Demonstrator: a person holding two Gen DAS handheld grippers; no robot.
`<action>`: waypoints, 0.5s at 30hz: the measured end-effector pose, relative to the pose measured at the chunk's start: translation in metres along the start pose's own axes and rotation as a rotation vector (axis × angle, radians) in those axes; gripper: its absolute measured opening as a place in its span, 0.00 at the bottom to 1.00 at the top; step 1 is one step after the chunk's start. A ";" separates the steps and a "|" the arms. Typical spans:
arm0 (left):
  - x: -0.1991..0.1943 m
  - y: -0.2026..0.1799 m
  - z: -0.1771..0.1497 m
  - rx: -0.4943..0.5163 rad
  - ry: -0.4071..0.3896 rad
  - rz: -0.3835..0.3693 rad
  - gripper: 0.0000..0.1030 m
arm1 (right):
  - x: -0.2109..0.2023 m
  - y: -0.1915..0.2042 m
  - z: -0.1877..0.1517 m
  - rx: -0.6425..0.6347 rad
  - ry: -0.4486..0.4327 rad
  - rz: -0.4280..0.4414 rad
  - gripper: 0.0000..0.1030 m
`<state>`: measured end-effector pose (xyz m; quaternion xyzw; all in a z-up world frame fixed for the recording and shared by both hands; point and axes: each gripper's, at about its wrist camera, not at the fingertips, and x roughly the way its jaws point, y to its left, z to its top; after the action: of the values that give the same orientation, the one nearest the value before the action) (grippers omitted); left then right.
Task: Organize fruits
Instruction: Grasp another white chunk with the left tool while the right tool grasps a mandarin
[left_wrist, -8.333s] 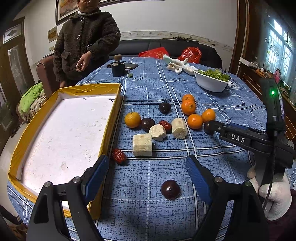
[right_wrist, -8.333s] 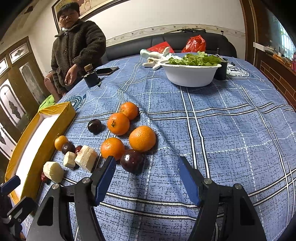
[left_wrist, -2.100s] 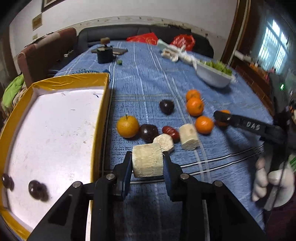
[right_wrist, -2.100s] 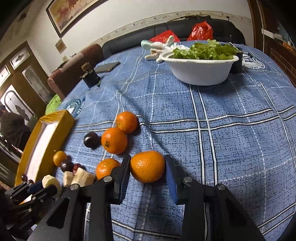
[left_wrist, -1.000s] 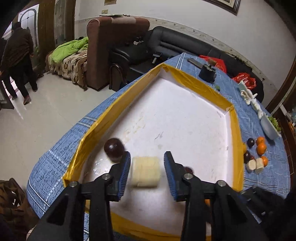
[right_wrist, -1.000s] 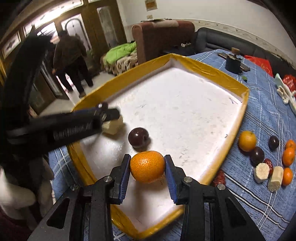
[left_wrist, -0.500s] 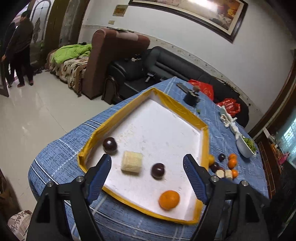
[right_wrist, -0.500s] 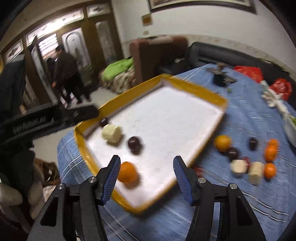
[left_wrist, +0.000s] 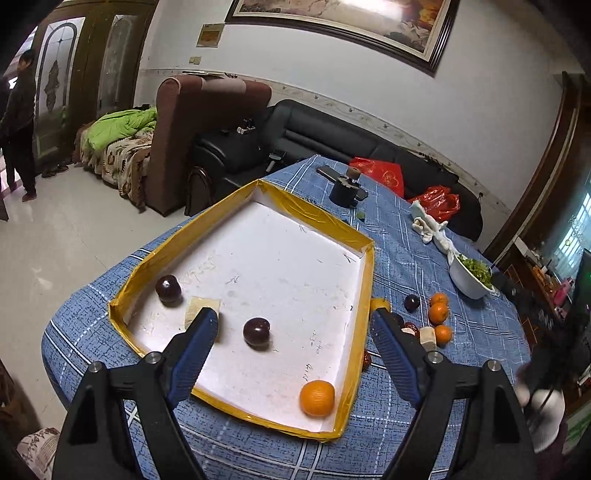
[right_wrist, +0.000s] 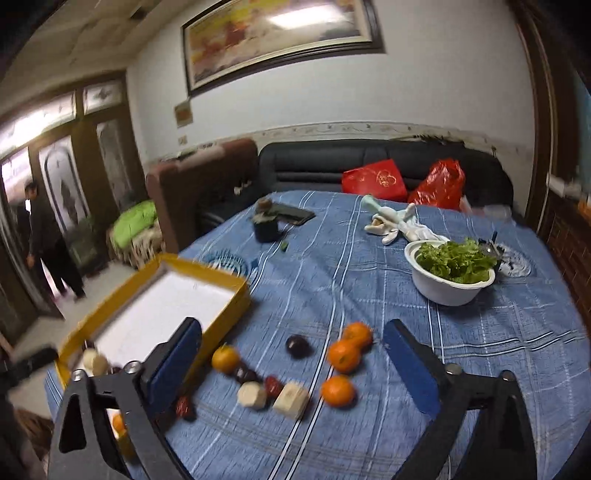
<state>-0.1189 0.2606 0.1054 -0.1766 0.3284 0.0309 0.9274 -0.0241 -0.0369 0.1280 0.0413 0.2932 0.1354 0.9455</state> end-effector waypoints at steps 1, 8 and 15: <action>0.002 -0.001 0.000 -0.003 0.004 0.006 0.81 | 0.006 -0.011 0.003 0.037 0.006 0.016 0.79; 0.020 -0.019 -0.006 0.006 0.039 -0.006 0.81 | 0.055 -0.078 -0.025 0.253 0.141 0.118 0.49; 0.052 -0.071 -0.024 0.143 0.125 -0.096 0.65 | 0.093 -0.085 -0.040 0.277 0.285 0.159 0.49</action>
<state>-0.0802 0.1824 0.0776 -0.1269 0.3780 -0.0480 0.9158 0.0464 -0.0922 0.0314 0.1741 0.4356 0.1728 0.8660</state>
